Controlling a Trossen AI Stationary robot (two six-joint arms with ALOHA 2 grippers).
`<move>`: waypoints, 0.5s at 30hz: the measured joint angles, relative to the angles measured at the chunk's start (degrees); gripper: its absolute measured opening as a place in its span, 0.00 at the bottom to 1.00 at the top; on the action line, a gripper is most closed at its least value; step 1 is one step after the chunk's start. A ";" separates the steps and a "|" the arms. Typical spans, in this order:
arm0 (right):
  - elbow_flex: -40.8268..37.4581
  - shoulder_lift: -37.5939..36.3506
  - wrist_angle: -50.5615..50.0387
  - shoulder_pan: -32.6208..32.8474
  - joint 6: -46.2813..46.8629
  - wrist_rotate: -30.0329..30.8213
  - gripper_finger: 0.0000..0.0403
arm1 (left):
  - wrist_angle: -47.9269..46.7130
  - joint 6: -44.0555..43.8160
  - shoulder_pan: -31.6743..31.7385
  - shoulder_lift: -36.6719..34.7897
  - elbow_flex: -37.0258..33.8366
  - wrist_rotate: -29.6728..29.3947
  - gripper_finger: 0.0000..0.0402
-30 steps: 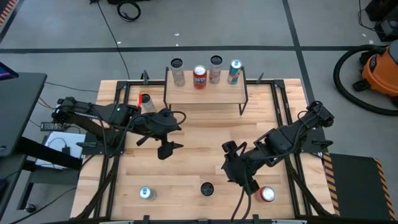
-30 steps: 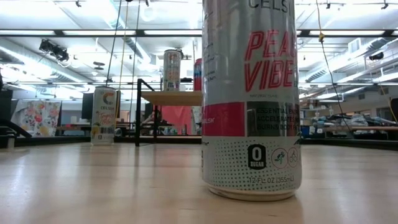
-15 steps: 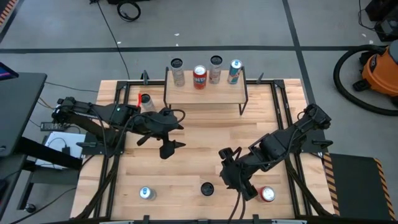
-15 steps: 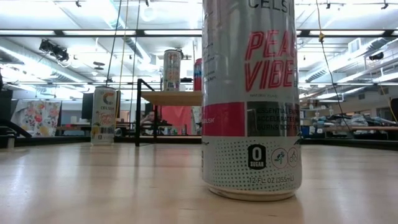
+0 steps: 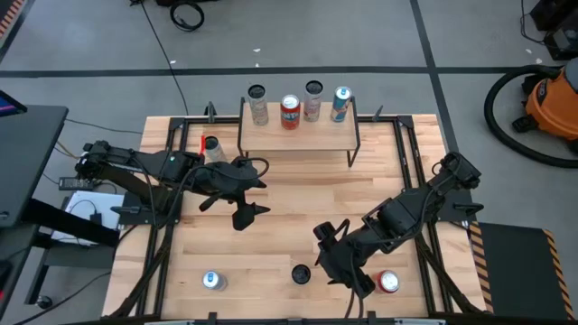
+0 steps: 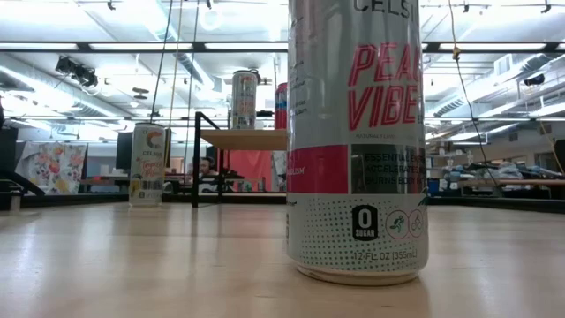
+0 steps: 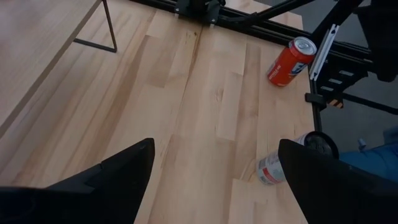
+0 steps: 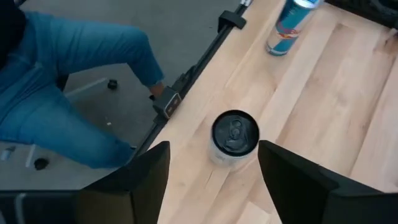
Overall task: Place canned beverage on shelf
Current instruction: Put the white pink soda can on the shelf aligned with the other white pink soda can
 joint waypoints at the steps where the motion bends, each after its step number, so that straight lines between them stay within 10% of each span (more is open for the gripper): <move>1: 0.00 0.00 0.00 0.09 -0.20 0.00 0.65 | 0.02 -0.04 0.00 0.00 0.00 0.00 0.88; 15: -0.02 0.00 1.90 0.75 0.24 -1.10 0.89 | 0.00 0.10 0.00 0.00 0.00 0.02 0.88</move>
